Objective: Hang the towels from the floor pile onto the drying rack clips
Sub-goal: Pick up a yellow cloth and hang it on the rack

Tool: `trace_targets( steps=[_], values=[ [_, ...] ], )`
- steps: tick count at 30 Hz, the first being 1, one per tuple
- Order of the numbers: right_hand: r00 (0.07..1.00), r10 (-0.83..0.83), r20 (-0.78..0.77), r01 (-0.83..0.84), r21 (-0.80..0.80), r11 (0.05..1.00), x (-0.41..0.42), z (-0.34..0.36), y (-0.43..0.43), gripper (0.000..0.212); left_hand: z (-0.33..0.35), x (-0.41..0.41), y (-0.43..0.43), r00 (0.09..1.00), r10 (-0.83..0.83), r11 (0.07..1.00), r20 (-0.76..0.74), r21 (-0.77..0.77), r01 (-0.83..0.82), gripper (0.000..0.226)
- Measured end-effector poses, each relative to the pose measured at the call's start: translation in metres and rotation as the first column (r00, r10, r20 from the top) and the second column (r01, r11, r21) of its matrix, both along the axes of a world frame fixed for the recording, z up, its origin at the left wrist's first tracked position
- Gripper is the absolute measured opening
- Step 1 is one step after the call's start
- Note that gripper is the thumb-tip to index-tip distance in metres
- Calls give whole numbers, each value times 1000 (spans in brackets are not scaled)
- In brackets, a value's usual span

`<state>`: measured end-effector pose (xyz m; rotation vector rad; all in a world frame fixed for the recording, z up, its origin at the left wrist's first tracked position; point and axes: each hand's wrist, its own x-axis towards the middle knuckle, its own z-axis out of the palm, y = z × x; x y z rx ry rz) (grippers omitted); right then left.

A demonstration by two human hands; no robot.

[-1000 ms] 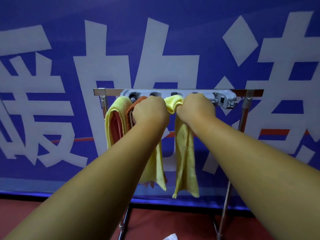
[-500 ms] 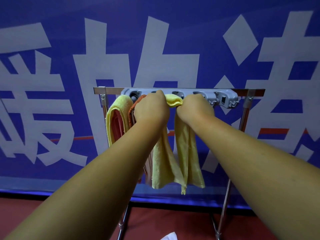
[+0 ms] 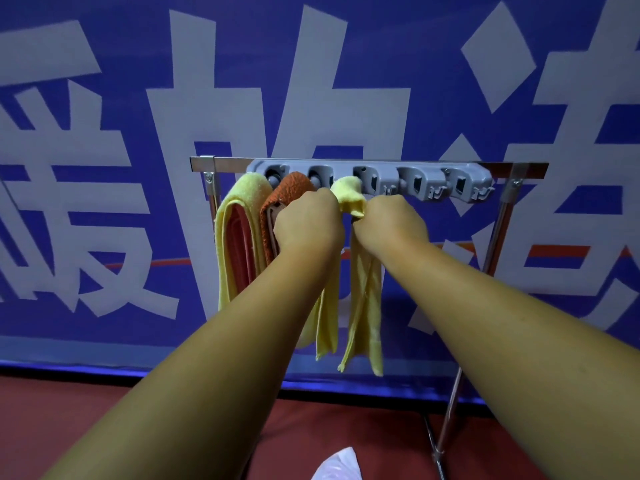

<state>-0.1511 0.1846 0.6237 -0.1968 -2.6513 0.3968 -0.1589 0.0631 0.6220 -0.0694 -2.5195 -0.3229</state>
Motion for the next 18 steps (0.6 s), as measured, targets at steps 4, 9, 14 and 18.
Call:
trace_targets(
  steps=[4, 9, 14, 18],
  values=[
    [999, 53, -9, -53, -24, 998, 3, -23, 1, 15, -35, 4, -4, 998, -56, 993, -11, 100, 56, 14],
    [995, 88, 38, -84, -92, 992, 6, -68, 8, 22, -94, 8, -4, 973, -134, 970, 189, 228, 89, 29],
    [983, 105, 153, -74, -199, 977, 3, -119, 21, 22, -140, 3, 3, 916, -169, 946, 365, 321, 46, 35],
    [960, 132, 246, -63, -267, 962, -2, -151, 28, 17, -173, -4, 8, 878, -140, 949, 458, 314, -12, 38]
  ],
)
